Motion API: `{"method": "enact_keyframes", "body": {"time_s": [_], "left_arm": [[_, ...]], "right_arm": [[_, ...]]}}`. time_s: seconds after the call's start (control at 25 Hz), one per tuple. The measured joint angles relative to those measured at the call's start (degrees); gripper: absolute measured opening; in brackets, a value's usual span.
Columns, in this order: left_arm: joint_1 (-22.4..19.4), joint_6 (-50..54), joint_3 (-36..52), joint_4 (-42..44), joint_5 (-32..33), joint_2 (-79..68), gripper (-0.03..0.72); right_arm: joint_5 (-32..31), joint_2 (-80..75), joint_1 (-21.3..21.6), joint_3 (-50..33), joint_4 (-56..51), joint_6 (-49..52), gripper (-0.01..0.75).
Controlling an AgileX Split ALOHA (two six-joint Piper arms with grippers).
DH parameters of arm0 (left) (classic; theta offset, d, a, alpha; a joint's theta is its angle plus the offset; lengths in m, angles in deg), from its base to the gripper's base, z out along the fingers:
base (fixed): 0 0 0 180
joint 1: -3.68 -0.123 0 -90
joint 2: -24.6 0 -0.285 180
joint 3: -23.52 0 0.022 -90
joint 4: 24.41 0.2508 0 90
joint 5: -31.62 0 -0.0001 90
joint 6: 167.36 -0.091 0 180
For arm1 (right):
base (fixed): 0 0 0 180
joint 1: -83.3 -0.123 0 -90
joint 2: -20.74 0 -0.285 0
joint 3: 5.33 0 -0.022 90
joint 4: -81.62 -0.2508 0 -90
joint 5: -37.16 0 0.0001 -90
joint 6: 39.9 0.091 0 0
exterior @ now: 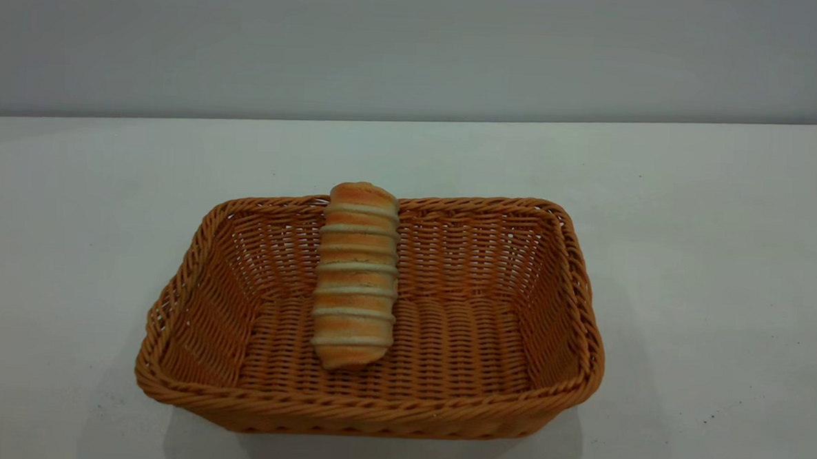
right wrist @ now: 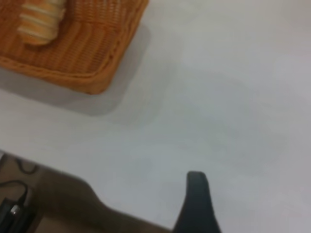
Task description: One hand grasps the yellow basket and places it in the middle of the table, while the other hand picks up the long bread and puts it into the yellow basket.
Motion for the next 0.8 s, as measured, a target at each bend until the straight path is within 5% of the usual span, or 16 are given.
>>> {"method": "enact_keyframes", "body": {"time_s": [0.36,0.56,0.8], "left_arm": [[-16.37,0.0,0.0,0.31,0.07,6.35,0.529],[-22.98,0.04,0.0,0.31,0.33,6.98,0.529],[-23.54,-0.01,0.0,0.36,0.33,6.98,0.529]], "right_arm": [[0.0,0.0,14.52,0.0,-0.05,0.0,0.589],[0.0,0.0,14.68,0.0,-0.05,0.0,0.589],[0.0,0.0,14.2,0.0,-0.21,0.0,0.589]]}}
